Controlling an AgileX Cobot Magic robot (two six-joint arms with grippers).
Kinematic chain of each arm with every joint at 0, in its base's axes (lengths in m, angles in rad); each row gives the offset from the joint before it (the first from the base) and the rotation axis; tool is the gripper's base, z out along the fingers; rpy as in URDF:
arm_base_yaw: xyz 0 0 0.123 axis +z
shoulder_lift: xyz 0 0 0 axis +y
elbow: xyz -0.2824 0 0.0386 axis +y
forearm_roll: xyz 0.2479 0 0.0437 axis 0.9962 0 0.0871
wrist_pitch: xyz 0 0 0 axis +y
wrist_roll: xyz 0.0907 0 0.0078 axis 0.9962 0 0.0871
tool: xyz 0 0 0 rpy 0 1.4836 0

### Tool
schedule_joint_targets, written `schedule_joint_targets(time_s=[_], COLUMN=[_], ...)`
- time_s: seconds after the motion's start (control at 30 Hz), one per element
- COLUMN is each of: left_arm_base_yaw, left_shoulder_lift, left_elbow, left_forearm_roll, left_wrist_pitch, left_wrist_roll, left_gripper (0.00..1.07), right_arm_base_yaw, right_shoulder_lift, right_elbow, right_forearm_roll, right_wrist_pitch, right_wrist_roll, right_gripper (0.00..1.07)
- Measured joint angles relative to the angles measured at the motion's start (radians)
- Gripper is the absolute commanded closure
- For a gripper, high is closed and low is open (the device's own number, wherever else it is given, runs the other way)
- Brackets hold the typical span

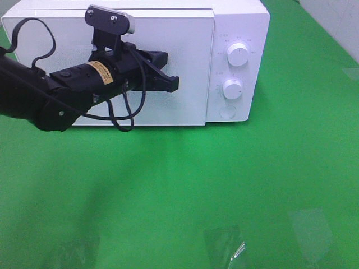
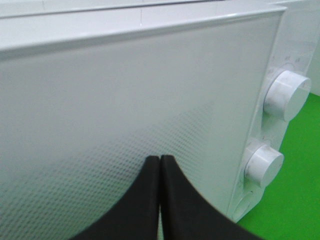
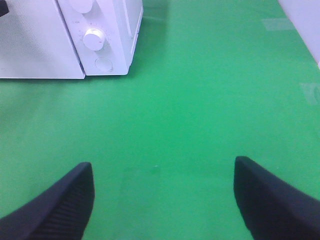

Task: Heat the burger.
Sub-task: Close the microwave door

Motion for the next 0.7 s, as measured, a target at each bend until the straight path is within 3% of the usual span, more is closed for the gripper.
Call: schedule_joint_targets(time_s=[0.33,0.53,0.7], left_arm_base_yaw=[-0.035,-0.042,-0.062], left_shoulder_lift=[0.081,0.081,0.027], left_elbow=[-0.126,-0.129,-0.089], left_forearm_roll=[0.005,0.003,-0.068], left_wrist_pitch=[0.036,0.046,0.060], left_wrist_roll=[0.029,0.047,0.047], left_gripper=[1.07,1.07,1.07], right_arm_base_yaw=[0.000,0.000,0.000], right_shoulder_lift=[0.000,0.000,0.000], right_elbow=[0.000,0.000,0.000], right_forearm_roll=[0.000,0.000,0.000], right_wrist_pitch=[0.000,0.000,0.000], right_wrist_roll=[0.000,0.000,0.000], right_gripper=[0.31,0.31,0.31])
